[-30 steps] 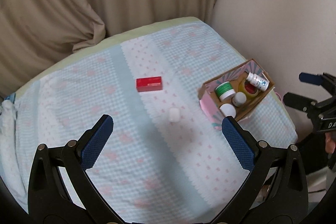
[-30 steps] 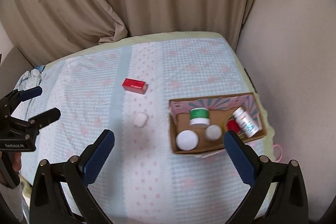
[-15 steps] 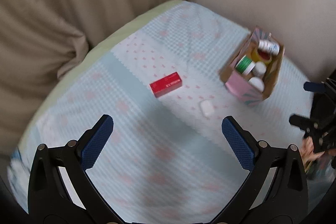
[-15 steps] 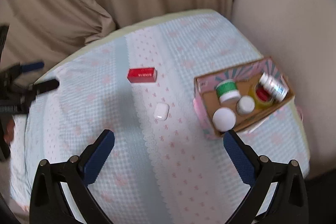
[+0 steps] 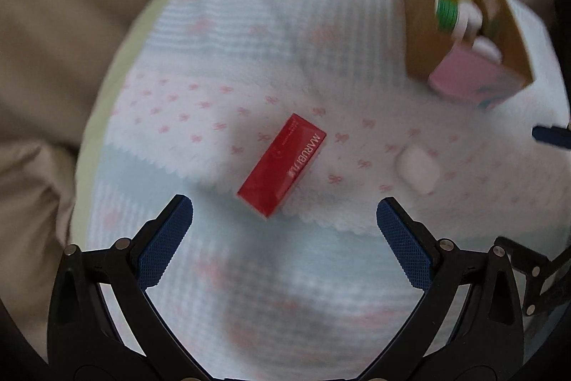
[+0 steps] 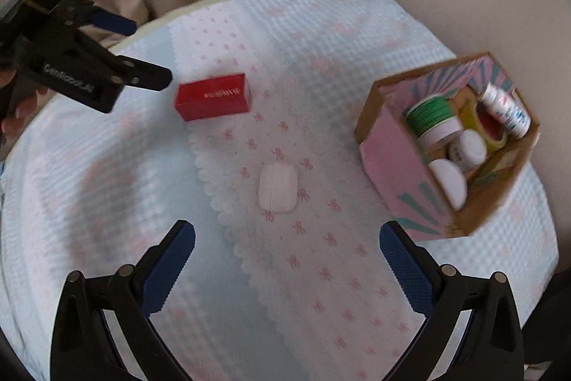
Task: Organize rigid objects
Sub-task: 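Grasp the red MARUBI box with the left tool while the right tool grasps the white eraser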
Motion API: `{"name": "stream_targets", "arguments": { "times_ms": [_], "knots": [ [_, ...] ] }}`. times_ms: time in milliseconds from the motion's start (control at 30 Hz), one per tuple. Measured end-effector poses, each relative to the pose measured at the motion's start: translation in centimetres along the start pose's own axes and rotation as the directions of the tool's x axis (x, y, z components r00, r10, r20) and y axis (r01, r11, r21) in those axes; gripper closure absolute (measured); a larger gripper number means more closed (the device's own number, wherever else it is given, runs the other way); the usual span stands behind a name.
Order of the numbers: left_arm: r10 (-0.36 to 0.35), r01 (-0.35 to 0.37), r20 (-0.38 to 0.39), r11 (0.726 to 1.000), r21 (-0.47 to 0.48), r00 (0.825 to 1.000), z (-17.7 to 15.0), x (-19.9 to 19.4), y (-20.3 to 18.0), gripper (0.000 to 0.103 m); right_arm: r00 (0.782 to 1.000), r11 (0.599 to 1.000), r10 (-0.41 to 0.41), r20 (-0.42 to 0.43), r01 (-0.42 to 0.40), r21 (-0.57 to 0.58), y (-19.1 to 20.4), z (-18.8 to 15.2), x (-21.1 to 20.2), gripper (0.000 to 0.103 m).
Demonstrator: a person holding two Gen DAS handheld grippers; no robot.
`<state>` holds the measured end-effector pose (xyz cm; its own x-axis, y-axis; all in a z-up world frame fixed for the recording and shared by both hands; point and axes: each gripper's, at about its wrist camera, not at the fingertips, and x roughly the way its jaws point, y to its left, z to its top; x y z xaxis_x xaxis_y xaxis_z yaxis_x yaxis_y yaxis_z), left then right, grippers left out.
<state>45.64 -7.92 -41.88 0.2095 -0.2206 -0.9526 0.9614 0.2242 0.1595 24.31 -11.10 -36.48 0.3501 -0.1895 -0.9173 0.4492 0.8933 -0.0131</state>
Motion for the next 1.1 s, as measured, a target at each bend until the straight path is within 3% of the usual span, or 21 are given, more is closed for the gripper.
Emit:
{"name": "stream_targets", "arguments": {
  "times_ms": [133,233,433,600,733,933,1100],
  "knots": [
    [0.01,0.001,-0.072,0.99,0.144,0.997,1.0,5.5,-0.9,0.007,0.999,0.998,-0.028,-0.027,0.029,0.051,0.7,0.7,4.8,0.009],
    [-0.006,0.025,-0.104,0.983,0.183,0.995,1.7,8.2,-1.0,0.01,0.998,0.996,-0.04,-0.041,0.043,0.078,1.1,1.4,7.5,0.012],
    [-0.034,0.069,-0.145,0.967,0.244,0.989,2.4,10.6,-1.8,0.025,0.995,0.988,-0.011,-0.096,0.026,0.155,0.9,2.4,11.8,0.03],
    [-0.003,0.055,-0.185,0.961,0.272,0.983,2.4,12.0,-2.1,0.051,0.992,0.988,-0.025,-0.123,0.043,0.15,1.2,2.6,13.5,0.035],
    [-0.004,0.057,-0.193,0.961,0.27,0.981,2.2,12.1,-2.3,0.056,0.993,0.991,-0.039,-0.114,0.053,0.125,1.5,2.9,13.3,0.061],
    [0.023,0.03,-0.192,0.963,0.267,0.981,2.4,11.6,-2.6,0.06,0.993,0.991,-0.017,-0.117,0.033,0.13,1.1,3.1,13.3,0.061],
    [0.005,0.031,-0.169,0.977,0.213,0.986,2.1,9.6,-3.1,0.061,0.995,0.993,0.003,-0.104,0.009,0.116,0.6,2.7,12.5,0.061]
  ]
}}
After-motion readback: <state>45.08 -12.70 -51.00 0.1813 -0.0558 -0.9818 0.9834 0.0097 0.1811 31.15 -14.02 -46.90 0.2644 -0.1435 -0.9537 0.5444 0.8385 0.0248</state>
